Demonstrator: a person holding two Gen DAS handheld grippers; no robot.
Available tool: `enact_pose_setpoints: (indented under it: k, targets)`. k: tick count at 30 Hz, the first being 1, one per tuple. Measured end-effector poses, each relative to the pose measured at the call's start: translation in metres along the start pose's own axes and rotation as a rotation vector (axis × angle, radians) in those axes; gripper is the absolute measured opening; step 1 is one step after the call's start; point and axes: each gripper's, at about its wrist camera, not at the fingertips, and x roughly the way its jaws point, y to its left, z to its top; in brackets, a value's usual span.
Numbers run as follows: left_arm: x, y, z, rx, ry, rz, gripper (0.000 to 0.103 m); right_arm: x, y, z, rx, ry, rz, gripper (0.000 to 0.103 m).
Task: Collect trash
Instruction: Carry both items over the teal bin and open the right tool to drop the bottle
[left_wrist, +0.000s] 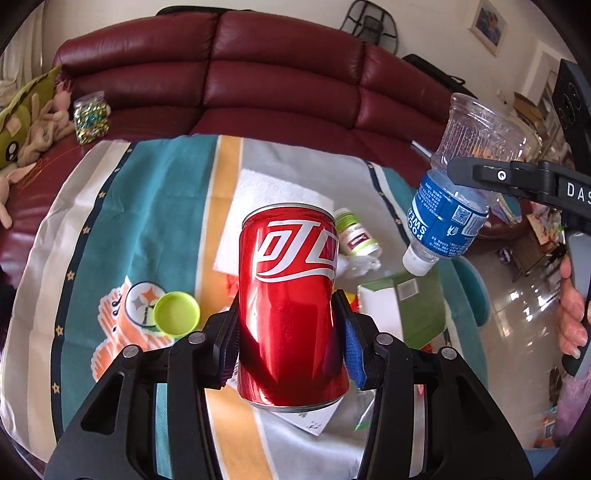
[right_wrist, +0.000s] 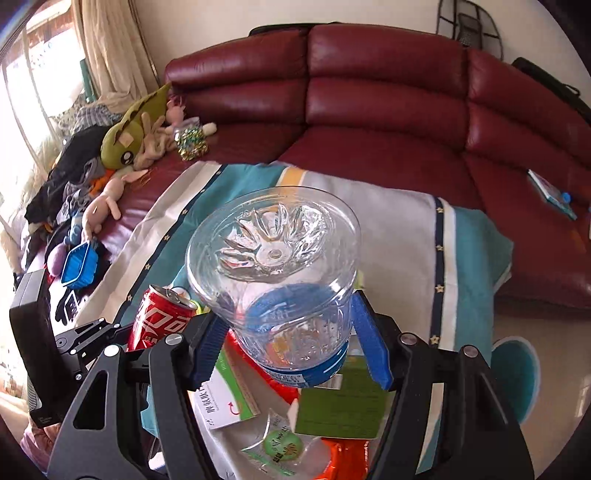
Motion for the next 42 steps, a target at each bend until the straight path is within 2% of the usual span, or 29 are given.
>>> enact_pose_setpoints:
  k: [6, 12, 17, 25, 29, 35, 39, 42]
  targets:
    - [0.022, -0.09, 0.028, 0.136, 0.006, -0.103, 0.047, -0.05, -0.098, -0.021, 0.149, -0.07, -0.128, 0.062]
    - [0.063, -0.185, 0.041, 0.258, 0.055, -0.204, 0.047, -0.073, -0.203, -0.071, 0.308, -0.065, -0.254, 0.062]
    - [0.11, -0.257, 0.043, 0.345, 0.124, -0.244, 0.047, -0.073, -0.281, -0.12, 0.454, -0.035, -0.307, 0.062]
    - [0.198, -0.349, 0.028, 0.458, 0.242, -0.289, 0.047, -0.034, -0.379, -0.188, 0.649, 0.087, -0.297, 0.062]
    - [0.236, -0.381, 0.017, 0.489, 0.297, -0.292, 0.047, -0.008, -0.407, -0.21, 0.716, 0.165, -0.259, 0.062]
    - [0.278, -0.402, 0.012, 0.507, 0.354, -0.288, 0.047, 0.021, -0.429, -0.231, 0.78, 0.272, -0.202, 0.063]
    - [0.287, -0.411, 0.009, 0.515, 0.36, -0.283, 0.047, 0.023, -0.435, -0.233, 0.801, 0.278, -0.21, 0.064]
    - [0.292, -0.41, 0.007, 0.514, 0.369, -0.282, 0.047, 0.019, -0.437, -0.234, 0.804, 0.263, -0.215, 0.069]
